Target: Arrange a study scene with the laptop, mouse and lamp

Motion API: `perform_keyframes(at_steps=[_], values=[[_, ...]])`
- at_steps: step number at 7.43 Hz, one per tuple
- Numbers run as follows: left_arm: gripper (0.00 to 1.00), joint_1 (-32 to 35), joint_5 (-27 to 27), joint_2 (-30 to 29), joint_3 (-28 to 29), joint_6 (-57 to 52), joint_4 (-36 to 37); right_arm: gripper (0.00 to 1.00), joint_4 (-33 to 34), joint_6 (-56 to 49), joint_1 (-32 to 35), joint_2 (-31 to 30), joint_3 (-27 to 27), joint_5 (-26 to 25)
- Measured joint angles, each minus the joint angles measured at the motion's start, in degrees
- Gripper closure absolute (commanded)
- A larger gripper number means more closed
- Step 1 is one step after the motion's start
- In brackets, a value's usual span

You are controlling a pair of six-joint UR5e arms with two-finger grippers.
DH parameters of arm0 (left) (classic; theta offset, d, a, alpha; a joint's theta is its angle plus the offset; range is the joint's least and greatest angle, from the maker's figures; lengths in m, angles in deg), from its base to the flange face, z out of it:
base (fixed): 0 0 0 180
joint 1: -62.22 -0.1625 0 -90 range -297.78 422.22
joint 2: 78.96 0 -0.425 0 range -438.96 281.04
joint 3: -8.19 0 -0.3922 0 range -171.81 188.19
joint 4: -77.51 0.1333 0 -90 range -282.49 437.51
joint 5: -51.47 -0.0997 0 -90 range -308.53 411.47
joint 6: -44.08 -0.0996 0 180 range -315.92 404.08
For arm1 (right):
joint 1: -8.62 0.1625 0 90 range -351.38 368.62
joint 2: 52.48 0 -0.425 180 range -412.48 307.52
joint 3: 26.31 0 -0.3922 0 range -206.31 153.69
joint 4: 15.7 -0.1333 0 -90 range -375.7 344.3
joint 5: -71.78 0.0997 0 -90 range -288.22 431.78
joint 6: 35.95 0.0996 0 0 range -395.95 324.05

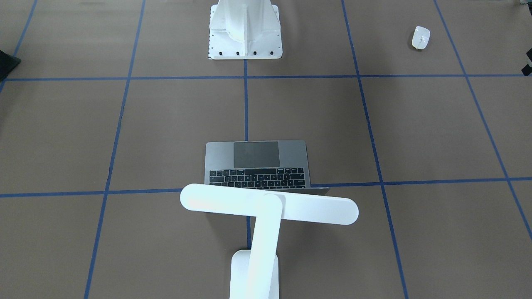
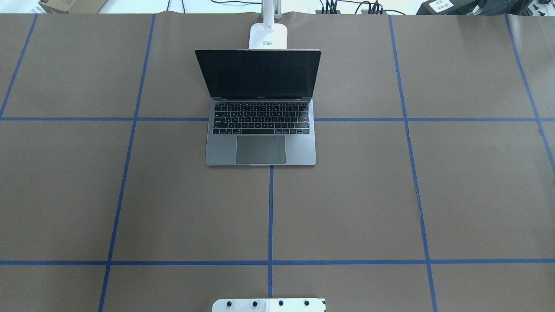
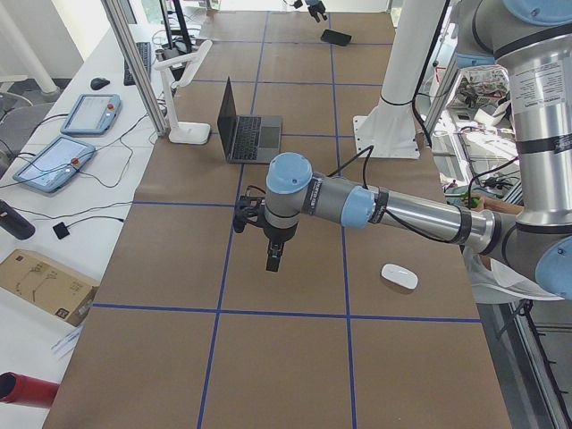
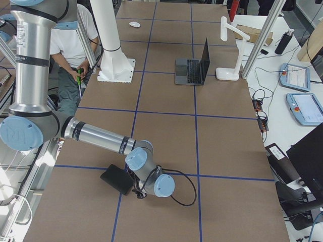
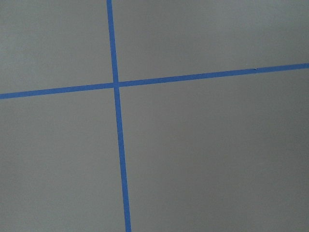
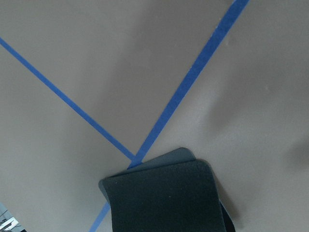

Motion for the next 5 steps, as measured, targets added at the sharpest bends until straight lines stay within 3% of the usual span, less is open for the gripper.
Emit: perform_keyframes(at_steps=[5], values=[[0.0, 0.02, -0.12, 0.02, -0.88, 0.34, 0.0, 0.09, 1.27, -2.72, -0.01, 2.4, 4.8, 3.98]])
